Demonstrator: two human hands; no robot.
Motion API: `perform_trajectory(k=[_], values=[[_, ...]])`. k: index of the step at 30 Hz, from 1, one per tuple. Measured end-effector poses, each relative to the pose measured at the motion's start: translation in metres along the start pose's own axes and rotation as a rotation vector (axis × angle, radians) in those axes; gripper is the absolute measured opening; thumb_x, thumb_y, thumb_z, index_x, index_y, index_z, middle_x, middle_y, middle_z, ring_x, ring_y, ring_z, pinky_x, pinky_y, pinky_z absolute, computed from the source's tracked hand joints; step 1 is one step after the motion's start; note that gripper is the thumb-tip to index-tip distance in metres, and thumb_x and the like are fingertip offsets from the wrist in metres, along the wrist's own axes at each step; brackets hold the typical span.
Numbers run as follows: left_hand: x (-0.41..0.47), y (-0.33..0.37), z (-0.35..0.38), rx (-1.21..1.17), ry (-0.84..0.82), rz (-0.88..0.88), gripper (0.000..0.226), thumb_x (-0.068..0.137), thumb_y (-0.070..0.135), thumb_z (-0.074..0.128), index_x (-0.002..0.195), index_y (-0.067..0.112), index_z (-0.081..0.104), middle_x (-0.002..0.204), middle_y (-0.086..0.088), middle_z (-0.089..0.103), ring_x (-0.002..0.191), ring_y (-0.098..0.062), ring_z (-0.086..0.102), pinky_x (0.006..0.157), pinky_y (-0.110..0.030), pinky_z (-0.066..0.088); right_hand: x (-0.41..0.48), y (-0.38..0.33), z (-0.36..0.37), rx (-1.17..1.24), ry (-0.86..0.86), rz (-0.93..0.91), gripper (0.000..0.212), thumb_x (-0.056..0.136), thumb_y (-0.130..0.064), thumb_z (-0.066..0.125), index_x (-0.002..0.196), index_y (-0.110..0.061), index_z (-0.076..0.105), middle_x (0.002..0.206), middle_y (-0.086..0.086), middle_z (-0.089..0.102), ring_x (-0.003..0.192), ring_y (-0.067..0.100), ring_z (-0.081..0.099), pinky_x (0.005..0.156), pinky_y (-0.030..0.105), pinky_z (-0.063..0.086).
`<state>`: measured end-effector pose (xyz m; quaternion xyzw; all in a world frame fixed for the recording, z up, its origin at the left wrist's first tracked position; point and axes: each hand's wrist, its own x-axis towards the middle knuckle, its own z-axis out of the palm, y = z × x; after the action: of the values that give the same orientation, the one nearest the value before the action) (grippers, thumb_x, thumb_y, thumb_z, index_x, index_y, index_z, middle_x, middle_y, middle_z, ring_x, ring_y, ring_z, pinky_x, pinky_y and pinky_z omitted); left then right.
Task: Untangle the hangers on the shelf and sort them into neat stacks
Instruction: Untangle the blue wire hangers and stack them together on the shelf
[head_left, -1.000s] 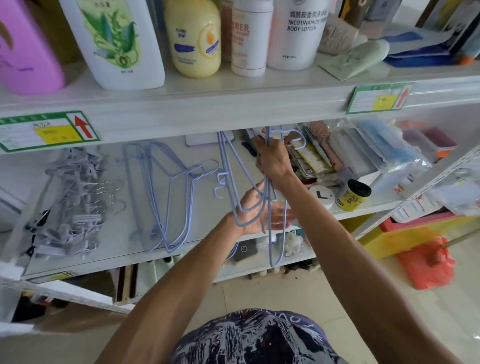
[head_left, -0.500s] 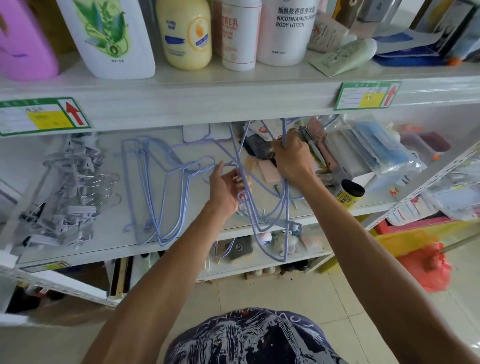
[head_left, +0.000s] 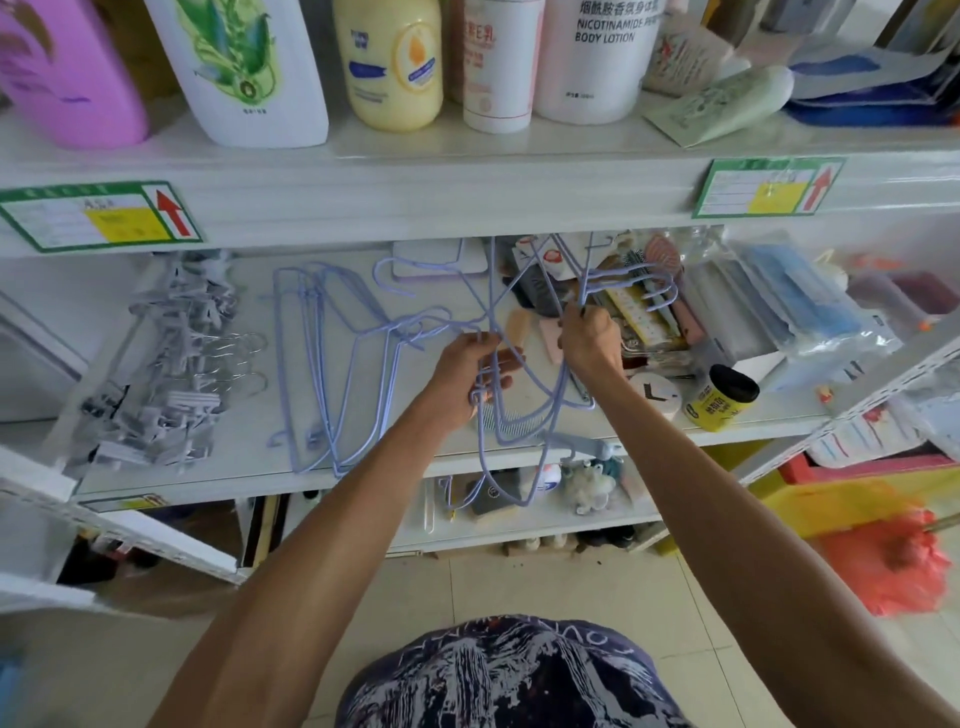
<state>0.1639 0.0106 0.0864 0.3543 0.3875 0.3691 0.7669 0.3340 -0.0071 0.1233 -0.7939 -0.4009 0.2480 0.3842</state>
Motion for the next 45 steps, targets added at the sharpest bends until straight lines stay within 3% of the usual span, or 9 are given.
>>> perform_trajectory(k=[8,12,21,25,29,34,38,43,45], values=[[0.026,-0.013,0.008,0.157,0.162,-0.079,0.029,0.096,0.033,0.057,0.090,0.005,0.063,0.076,-0.011,0.067,0.061,-0.020,0.069,0.053,-0.029,0.054,0.015,0.013,0.014,-0.176,0.009,0.037,0.030,0.093,-0.008,0.036,0.092,0.000,0.065,0.103,0.020,0.063,0.083,0.033,0.055,0.073,0.036,0.045],[0.040,-0.031,0.008,0.251,0.171,-0.034,0.024,0.096,0.019,0.061,0.081,0.001,0.062,0.067,-0.012,0.063,0.056,-0.018,0.066,0.048,-0.027,0.053,0.027,0.024,0.018,-0.242,0.003,0.064,0.033,0.094,-0.009,0.034,0.102,0.002,0.064,0.103,0.020,0.063,0.086,0.033,0.061,0.078,0.043,0.055],[0.070,-0.040,-0.004,0.339,0.179,0.047,0.029,0.099,0.015,0.057,0.072,0.004,0.057,0.064,-0.014,0.055,0.040,-0.012,0.055,0.039,-0.020,0.043,0.060,0.026,0.003,-0.514,0.089,0.020,0.023,0.093,-0.008,0.041,0.084,-0.005,0.062,0.090,0.015,0.065,0.083,0.030,0.064,0.063,0.032,0.042],[0.074,-0.036,0.001,0.355,0.177,0.050,0.025,0.099,0.016,0.057,0.078,0.003,0.054,0.065,-0.012,0.053,0.036,-0.007,0.056,0.036,-0.018,0.043,0.069,0.026,0.005,-0.552,-0.065,0.036,0.023,0.094,-0.017,0.047,0.103,-0.002,0.062,0.098,0.014,0.064,0.089,0.031,0.064,0.066,0.034,0.048],[0.079,-0.031,-0.003,0.592,0.198,0.085,0.034,0.095,0.032,0.064,0.080,0.005,0.050,0.070,-0.013,0.059,0.046,-0.014,0.068,0.032,-0.019,0.040,0.064,0.033,0.015,-0.575,-0.186,0.013,0.030,0.093,-0.028,0.050,0.100,-0.002,0.064,0.094,0.016,0.068,0.084,0.031,0.066,0.066,0.033,0.052],[0.072,-0.023,0.000,1.188,0.205,0.203,0.045,0.100,0.040,0.049,0.098,-0.004,0.060,0.099,-0.024,0.065,0.094,-0.036,0.063,0.076,-0.036,0.047,0.066,0.024,0.009,-0.620,-0.123,-0.004,0.016,0.088,-0.009,0.051,0.090,-0.002,0.065,0.086,0.015,0.064,0.085,0.033,0.067,0.063,0.035,0.052],[0.072,-0.027,-0.004,1.264,0.206,0.255,0.036,0.097,0.033,0.046,0.096,-0.001,0.059,0.095,-0.023,0.062,0.089,-0.037,0.061,0.078,-0.039,0.048,0.068,0.023,0.006,-0.692,-0.041,-0.008,0.020,0.091,-0.016,0.051,0.096,-0.007,0.068,0.095,0.013,0.065,0.086,0.032,0.066,0.067,0.035,0.053],[0.075,-0.027,-0.002,1.301,0.201,0.251,0.038,0.093,0.022,0.054,0.124,-0.001,0.049,0.119,-0.027,0.053,0.108,-0.040,0.055,0.090,-0.041,0.045,0.075,0.019,0.001,-0.611,-0.055,-0.042,0.016,0.090,-0.009,0.048,0.074,-0.006,0.053,0.067,0.009,0.053,0.066,0.027,0.058,0.050,0.026,0.039],[0.076,-0.029,-0.002,1.281,0.200,0.275,0.040,0.092,0.023,0.058,0.125,0.003,0.046,0.118,-0.025,0.053,0.104,-0.040,0.058,0.085,-0.042,0.048,0.074,0.019,0.003,-0.610,-0.139,-0.034,0.023,0.090,-0.026,0.054,0.074,-0.009,0.053,0.071,0.009,0.058,0.074,0.031,0.065,0.057,0.030,0.051]])
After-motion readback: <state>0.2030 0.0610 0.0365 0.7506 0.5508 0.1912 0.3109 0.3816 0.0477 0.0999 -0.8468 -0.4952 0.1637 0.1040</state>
